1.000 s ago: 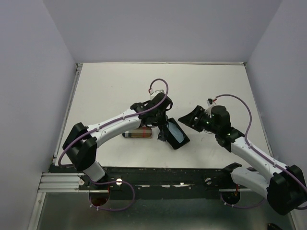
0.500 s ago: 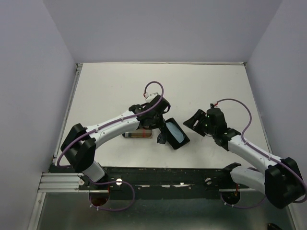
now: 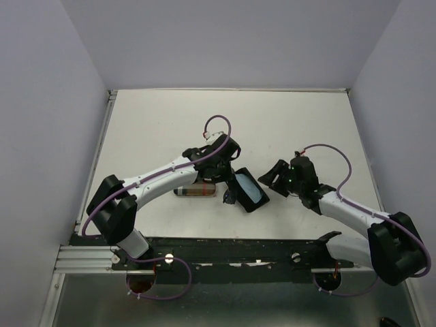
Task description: Organize the sunglasses
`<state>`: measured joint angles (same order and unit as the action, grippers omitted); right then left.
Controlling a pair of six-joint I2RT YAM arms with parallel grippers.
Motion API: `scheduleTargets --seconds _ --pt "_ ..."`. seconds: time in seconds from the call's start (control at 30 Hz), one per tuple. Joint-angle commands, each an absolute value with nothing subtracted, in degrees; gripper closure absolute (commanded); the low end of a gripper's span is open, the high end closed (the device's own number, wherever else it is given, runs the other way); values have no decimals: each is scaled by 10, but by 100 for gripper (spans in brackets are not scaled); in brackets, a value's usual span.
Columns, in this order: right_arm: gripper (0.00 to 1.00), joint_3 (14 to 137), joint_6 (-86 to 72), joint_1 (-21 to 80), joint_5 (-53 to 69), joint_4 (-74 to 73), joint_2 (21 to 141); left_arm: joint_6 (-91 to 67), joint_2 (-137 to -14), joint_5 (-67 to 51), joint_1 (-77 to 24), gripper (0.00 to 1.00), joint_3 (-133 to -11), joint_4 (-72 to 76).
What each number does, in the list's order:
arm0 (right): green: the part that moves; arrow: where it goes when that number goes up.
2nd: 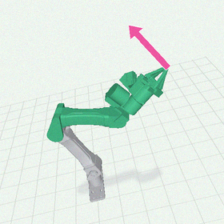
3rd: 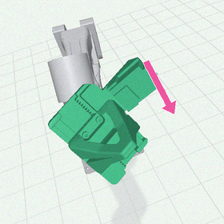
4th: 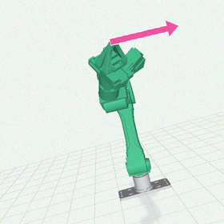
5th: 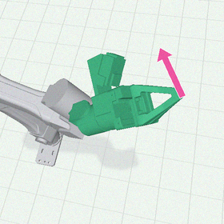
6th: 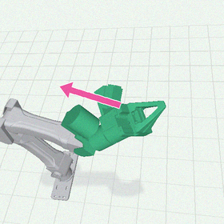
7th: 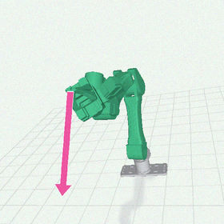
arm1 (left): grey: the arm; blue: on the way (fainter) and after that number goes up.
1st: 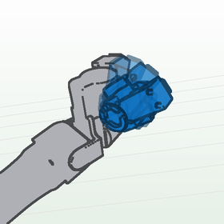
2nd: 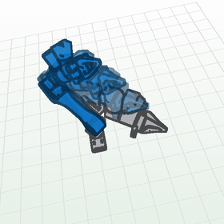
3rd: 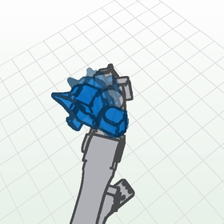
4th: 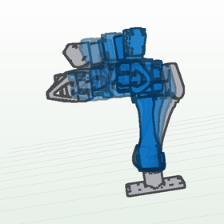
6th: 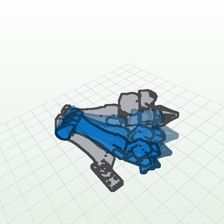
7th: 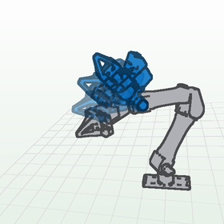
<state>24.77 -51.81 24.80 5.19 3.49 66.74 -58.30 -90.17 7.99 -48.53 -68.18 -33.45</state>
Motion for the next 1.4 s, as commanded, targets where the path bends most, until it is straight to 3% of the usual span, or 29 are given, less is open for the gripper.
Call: scheduleTargets --seconds 0.0,0.33,1.03,1.37 --pt "34 229 -530 247 102 80 680 -583 -912 62 -482 100 -680 -323" --pt "39 213 -538 247 190 136 718 -583 -928 59 -476 100 -700 -331" --pt "40 170 -597 248 187 186 695 -659 -1054 98 -476 100 -809 -431" --pt "40 160 -613 248 213 236 744 -704 -1103 106 -494 100 -832 -421"
